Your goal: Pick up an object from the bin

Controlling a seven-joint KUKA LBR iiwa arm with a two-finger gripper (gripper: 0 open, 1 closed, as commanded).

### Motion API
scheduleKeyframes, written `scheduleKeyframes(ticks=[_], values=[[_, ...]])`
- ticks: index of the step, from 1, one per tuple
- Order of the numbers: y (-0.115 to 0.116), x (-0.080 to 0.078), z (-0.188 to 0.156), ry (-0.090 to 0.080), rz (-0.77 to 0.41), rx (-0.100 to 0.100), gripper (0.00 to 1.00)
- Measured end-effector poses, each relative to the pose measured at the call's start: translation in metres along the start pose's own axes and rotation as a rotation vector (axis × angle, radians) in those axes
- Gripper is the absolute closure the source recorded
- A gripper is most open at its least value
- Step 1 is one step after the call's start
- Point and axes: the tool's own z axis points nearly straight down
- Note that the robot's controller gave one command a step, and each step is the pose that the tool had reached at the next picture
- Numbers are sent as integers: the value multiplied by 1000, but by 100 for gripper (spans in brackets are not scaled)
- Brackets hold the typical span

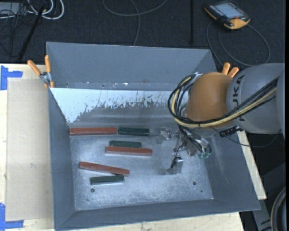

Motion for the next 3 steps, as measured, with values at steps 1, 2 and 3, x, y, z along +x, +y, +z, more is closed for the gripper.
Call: scheduleKeyframes(ticks=[1,2,3], values=[[53,-25,-6,-3,251,1,0],[80,-41,15,-4,51,1,0],[79,-30,21,-9,169,1,100]])
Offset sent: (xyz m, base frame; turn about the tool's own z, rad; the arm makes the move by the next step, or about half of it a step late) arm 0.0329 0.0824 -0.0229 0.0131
